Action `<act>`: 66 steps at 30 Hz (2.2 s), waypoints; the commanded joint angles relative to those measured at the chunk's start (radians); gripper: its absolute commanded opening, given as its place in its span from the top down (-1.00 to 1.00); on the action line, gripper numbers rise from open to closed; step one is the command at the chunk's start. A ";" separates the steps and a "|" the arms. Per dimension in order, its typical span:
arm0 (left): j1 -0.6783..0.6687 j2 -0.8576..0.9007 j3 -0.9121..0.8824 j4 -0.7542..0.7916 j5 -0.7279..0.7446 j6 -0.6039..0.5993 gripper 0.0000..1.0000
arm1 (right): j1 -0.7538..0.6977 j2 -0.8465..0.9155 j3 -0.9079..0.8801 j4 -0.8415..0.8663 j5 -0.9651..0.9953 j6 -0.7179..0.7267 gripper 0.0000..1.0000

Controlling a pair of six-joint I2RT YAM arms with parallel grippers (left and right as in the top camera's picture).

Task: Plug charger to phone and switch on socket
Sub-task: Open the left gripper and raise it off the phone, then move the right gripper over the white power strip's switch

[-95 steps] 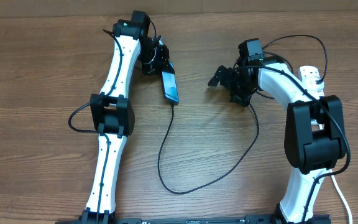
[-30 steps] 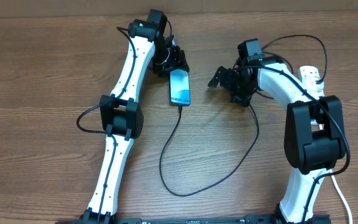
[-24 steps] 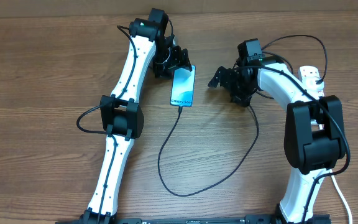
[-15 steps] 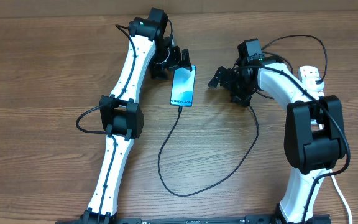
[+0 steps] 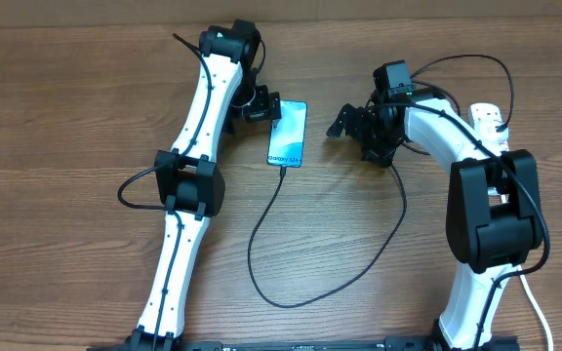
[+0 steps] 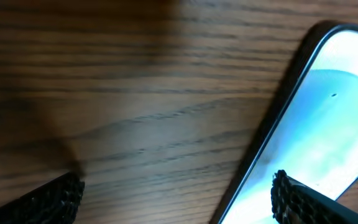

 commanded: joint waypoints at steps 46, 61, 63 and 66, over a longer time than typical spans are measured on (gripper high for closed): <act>0.000 -0.597 0.026 -0.002 -0.064 0.024 -0.99 | 0.010 0.003 0.000 -0.061 -0.121 -0.063 -0.96; 0.000 -0.597 0.026 -0.002 -0.064 0.024 -0.99 | 0.008 -0.280 0.023 -0.092 -0.185 -0.111 -0.84; 0.000 -0.597 0.026 -0.002 -0.064 0.024 -0.99 | 0.009 -0.372 0.036 -0.099 -0.136 -0.110 -0.92; 0.000 -0.597 0.026 -0.002 -0.064 0.024 -1.00 | 0.008 -0.476 0.040 -0.117 -0.029 -0.109 -0.95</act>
